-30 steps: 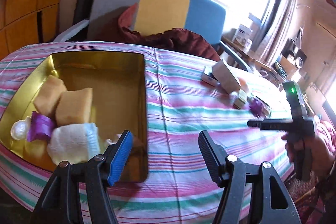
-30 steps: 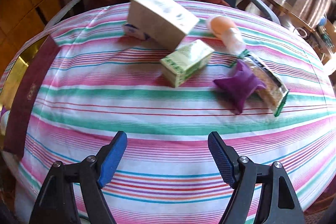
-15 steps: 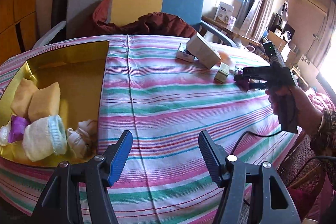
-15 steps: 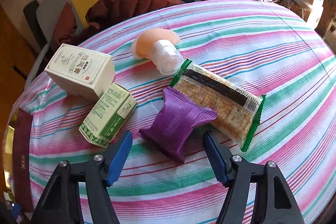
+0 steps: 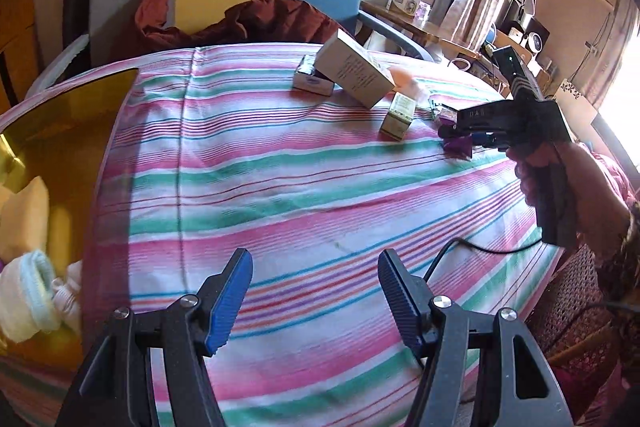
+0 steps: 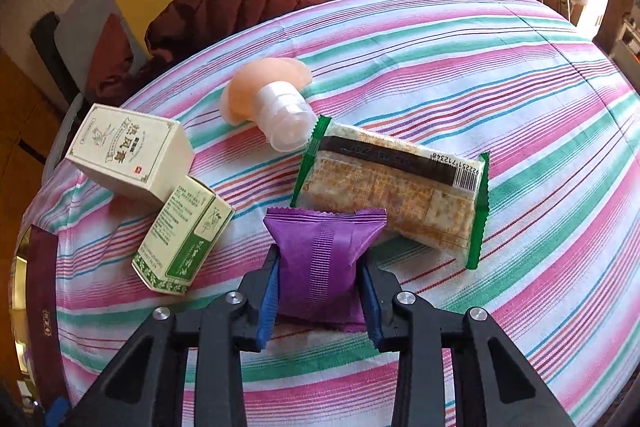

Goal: Organize objects
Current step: 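Grasp the purple wrapped packet with the right tool, then grasp the green-and-white medicine box with the left tool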

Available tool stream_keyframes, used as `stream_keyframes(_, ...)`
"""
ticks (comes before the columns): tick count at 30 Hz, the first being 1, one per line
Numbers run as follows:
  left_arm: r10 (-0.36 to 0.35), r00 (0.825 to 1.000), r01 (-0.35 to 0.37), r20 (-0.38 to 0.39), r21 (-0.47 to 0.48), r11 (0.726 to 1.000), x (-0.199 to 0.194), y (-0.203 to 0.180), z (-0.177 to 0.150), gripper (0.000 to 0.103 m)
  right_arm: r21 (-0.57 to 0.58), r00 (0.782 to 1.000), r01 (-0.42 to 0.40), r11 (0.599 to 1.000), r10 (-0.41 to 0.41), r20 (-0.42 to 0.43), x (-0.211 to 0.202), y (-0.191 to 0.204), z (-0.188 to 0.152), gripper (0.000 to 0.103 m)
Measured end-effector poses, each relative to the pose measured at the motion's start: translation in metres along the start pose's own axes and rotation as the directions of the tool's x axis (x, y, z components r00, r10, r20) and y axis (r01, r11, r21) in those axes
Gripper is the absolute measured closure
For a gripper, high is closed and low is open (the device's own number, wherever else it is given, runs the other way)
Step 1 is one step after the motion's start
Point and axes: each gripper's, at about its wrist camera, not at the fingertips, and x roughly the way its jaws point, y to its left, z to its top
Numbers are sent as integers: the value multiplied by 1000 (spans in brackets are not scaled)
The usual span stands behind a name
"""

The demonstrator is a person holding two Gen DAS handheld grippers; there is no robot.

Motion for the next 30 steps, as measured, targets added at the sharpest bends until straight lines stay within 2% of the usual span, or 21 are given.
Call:
stream_keyframes(5, -23, 999, 24, -28, 36, 999, 28, -18, 27, 37, -27, 1000, 21, 999, -21, -23, -6, -3, -8, 67)
stream_keyframes(9, -32, 998, 38, -47, 113, 993, 54, -42, 54, 37, -14, 1000, -5, 1000, 5, -30, -7, -9, -8, 68)
stream_keyframes(13, -40, 999, 45, -30, 200, 979, 79, -68, 80, 37, -3, 999, -17, 1000, 17, -40, -8, -11, -7, 68)
stream_keyframes(18, -61, 997, 69, -47, 174, 982, 114, -78, 108, 37, 1, 999, -21, 1000, 21, -45, -8, -14, -7, 68)
stream_keyframes(23, -38, 998, 49, -55, 214, 976, 144, -84, 117, 37, 22, 998, -33, 999, 34, -48, -6, -17, -4, 68)
stream_keyframes(25, -64, 997, 72, -42, 214, 974, 148, -84, 118, 41, 27, 998, -39, 999, 40, -49, -6, -18, -4, 68)
stream_keyframes(29, -106, 993, 116, -52, 267, 957, 150, -90, 110, 71, 32, 998, -43, 999, 44, -50, -7, -19, -5, 68)
stream_keyframes(30, -112, 993, 121, -47, 268, 956, 148, -89, 108, 72, 33, 998, -44, 999, 45, -50, -7, -19, -5, 68)
